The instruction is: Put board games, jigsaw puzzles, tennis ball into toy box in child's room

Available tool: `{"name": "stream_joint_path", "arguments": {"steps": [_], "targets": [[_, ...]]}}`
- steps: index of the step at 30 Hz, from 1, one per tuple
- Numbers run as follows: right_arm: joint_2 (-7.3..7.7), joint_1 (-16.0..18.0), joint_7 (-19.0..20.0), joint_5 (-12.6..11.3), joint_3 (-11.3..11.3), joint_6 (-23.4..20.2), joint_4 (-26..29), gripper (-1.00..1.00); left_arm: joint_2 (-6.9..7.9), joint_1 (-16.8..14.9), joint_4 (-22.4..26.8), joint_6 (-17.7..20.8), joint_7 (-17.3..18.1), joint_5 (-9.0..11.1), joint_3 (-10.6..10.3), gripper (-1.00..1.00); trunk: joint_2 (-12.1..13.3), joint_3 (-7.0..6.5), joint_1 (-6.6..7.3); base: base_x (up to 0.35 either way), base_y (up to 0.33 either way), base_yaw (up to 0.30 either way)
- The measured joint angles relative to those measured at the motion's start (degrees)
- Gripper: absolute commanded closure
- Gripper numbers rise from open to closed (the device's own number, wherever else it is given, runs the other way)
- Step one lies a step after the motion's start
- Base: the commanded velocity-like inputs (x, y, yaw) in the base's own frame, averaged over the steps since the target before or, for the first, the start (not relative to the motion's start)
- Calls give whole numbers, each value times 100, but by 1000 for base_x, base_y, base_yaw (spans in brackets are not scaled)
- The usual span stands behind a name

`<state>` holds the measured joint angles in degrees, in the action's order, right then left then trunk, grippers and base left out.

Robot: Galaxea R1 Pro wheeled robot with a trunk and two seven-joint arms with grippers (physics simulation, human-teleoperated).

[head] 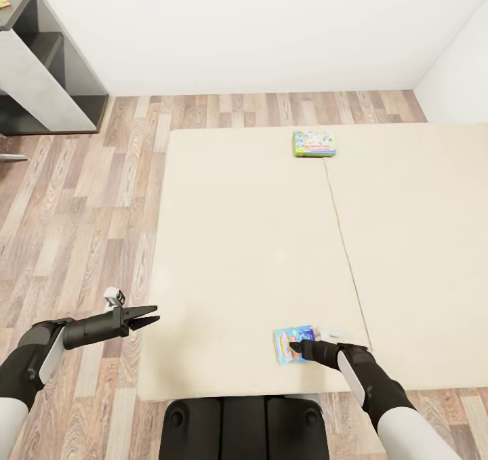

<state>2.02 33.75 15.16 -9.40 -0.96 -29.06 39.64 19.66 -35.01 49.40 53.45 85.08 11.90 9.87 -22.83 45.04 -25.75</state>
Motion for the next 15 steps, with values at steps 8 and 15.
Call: {"name": "stream_joint_path", "arguments": {"steps": [8, 15], "targets": [[0, 0, 1, -3, 0, -1, 1, -100, 1, 3, -1, 0, 0, 2, 7, -100, 0, 0, 0, 0, 27, 0], [0, 0, -1, -1, 0, -1, 1, -100, -1, 0, -1, 0, 0, 1, 6, -100, 0, 0, 0, 0, 69, 0]]}}
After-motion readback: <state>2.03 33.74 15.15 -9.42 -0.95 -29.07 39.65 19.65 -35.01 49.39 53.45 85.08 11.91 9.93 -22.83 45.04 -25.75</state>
